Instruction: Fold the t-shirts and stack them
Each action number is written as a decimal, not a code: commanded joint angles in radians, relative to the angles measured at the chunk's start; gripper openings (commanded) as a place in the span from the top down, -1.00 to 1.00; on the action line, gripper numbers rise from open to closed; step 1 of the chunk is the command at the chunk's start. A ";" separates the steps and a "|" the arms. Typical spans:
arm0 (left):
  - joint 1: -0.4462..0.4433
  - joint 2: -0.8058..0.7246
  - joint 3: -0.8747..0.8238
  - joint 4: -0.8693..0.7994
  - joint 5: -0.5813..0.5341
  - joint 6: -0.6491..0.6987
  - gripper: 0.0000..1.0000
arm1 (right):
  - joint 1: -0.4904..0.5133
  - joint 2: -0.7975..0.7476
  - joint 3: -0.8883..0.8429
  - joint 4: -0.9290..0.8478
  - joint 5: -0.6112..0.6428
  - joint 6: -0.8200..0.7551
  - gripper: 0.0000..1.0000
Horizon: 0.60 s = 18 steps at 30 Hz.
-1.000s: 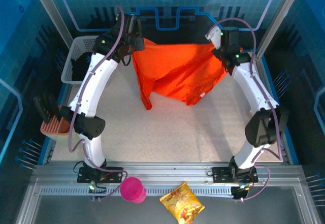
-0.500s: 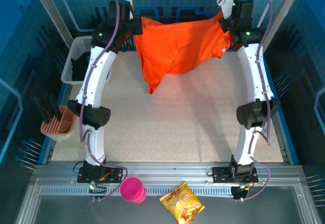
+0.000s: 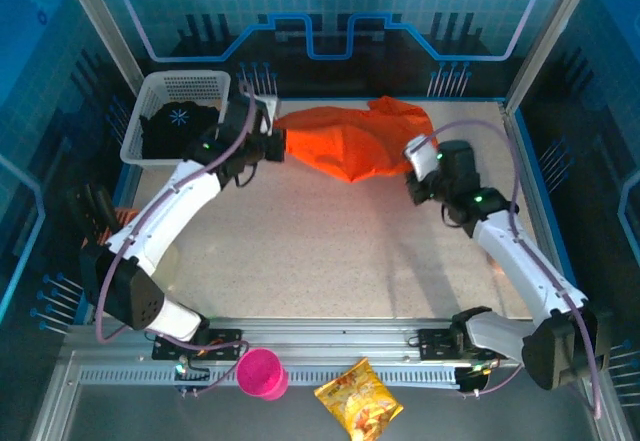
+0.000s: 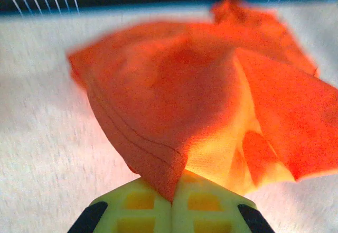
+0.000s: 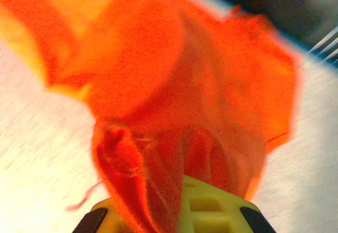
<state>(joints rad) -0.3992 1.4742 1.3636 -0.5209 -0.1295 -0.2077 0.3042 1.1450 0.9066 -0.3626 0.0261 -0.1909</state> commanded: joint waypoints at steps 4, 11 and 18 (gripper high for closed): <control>0.001 -0.049 -0.249 0.037 -0.123 -0.207 1.00 | 0.165 0.008 -0.152 -0.012 -0.051 0.259 1.00; 0.013 0.038 -0.293 -0.069 -0.258 -0.299 1.00 | 0.220 0.134 -0.119 -0.123 -0.096 0.401 1.00; 0.017 0.030 -0.322 -0.145 -0.318 -0.343 0.33 | 0.258 0.221 -0.093 -0.256 -0.213 0.415 0.26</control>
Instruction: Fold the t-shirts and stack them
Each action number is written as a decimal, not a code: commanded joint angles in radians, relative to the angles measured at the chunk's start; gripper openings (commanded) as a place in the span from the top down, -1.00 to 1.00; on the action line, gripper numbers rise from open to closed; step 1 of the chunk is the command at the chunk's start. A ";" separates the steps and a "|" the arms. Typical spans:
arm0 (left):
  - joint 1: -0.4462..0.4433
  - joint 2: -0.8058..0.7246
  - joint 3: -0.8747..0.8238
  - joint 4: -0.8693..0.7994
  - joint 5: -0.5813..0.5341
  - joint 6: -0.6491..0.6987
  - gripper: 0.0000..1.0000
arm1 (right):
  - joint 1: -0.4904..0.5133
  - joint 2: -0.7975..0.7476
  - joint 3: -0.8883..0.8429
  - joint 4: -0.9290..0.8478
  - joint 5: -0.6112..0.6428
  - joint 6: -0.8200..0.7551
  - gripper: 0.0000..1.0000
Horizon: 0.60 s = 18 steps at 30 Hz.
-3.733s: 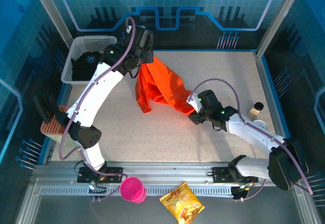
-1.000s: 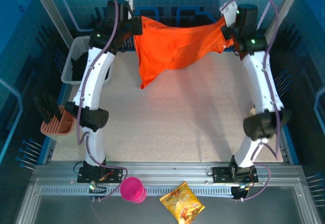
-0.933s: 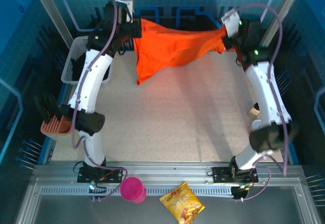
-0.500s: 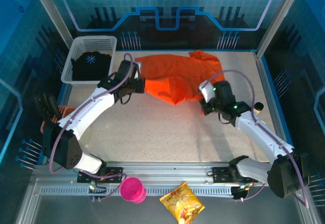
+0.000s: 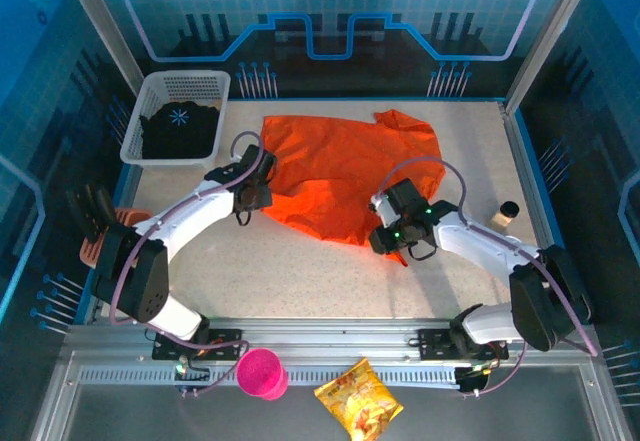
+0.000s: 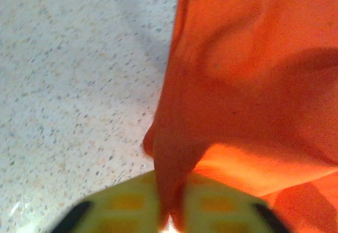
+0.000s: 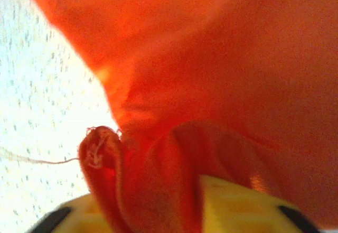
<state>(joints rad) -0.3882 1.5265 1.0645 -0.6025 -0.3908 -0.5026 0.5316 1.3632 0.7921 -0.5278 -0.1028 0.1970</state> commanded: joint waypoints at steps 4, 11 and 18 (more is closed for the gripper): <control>0.007 -0.092 -0.034 -0.114 -0.062 -0.062 -0.19 | 0.040 -0.053 0.015 -0.111 -0.238 0.024 -0.27; 0.005 -0.206 0.060 -0.190 -0.027 -0.058 -0.70 | -0.080 -0.167 0.127 -0.153 -0.322 0.035 -0.21; 0.003 0.005 0.232 -0.126 0.093 -0.005 0.14 | -0.463 0.028 0.243 -0.101 -0.338 0.219 0.65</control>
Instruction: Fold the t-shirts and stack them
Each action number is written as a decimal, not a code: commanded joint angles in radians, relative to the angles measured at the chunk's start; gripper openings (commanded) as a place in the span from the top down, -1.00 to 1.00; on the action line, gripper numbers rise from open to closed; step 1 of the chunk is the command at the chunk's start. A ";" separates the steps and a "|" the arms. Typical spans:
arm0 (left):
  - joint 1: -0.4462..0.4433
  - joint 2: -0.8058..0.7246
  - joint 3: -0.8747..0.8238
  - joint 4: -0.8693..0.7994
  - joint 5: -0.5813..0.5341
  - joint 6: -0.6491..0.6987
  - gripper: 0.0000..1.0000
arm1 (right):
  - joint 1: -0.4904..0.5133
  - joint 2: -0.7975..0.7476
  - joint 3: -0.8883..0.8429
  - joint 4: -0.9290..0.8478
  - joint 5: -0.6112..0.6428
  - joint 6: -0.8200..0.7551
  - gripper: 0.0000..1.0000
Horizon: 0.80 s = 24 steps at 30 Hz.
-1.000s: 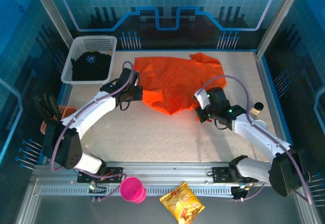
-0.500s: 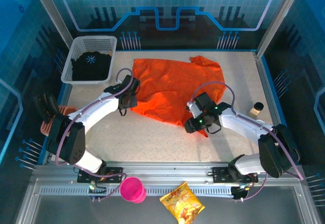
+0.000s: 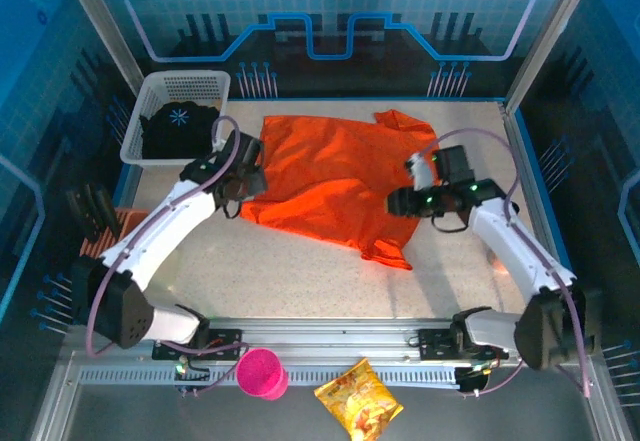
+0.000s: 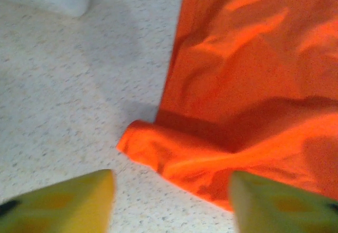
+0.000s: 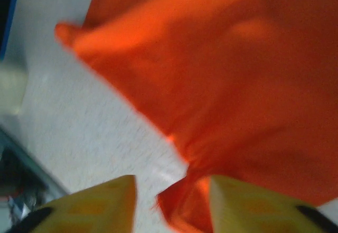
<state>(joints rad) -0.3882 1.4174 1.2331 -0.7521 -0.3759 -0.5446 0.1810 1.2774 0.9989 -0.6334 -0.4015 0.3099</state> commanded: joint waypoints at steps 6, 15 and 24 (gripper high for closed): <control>0.007 0.506 0.352 0.043 0.098 0.086 1.00 | -0.198 0.446 0.161 0.096 -0.026 0.145 1.00; 0.069 0.864 0.641 -0.020 0.084 0.084 1.00 | -0.199 0.701 0.309 0.054 0.123 0.151 1.00; 0.110 1.042 0.867 -0.145 0.042 0.097 1.00 | -0.194 0.858 0.504 -0.052 0.203 0.124 1.00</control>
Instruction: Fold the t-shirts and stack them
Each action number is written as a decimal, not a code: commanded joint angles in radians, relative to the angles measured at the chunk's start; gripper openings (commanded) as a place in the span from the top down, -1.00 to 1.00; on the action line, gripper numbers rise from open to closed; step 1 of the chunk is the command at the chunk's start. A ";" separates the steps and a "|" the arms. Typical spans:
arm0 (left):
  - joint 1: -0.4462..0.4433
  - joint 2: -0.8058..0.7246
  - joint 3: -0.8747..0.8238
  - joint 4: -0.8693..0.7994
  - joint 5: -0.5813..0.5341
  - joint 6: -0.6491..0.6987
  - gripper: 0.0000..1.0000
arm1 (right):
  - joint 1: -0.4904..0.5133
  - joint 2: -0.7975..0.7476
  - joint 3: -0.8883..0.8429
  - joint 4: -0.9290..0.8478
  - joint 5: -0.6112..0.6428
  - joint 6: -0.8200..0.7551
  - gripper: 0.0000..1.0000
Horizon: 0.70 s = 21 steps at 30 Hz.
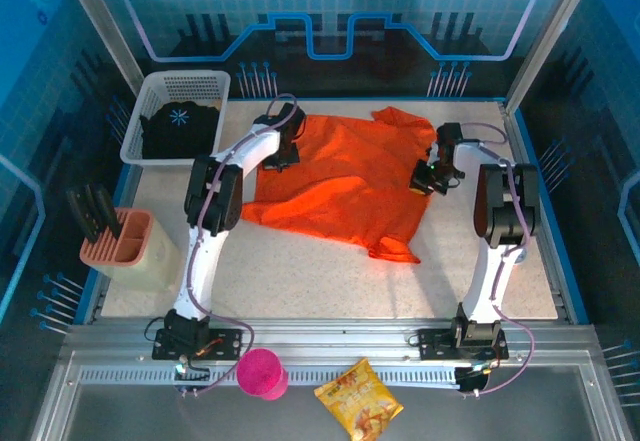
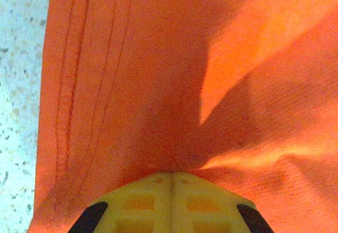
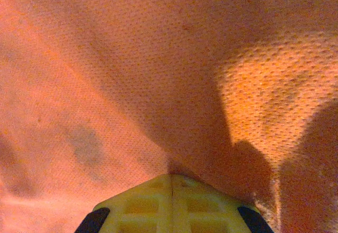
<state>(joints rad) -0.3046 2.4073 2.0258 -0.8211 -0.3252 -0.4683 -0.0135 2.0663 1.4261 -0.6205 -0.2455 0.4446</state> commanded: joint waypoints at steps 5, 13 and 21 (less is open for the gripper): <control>0.053 0.117 0.179 -0.125 0.008 0.040 1.00 | 0.008 0.198 0.297 -0.152 0.050 -0.024 1.00; 0.088 0.100 0.173 -0.121 -0.017 0.053 1.00 | 0.085 0.179 0.375 -0.199 0.048 -0.105 1.00; 0.046 -0.216 -0.123 0.008 -0.032 0.068 1.00 | 0.087 -0.234 -0.048 -0.087 0.027 -0.090 0.46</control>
<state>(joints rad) -0.2302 2.3432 1.9568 -0.8406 -0.3298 -0.4248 0.0853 1.9766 1.4624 -0.7307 -0.2134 0.3550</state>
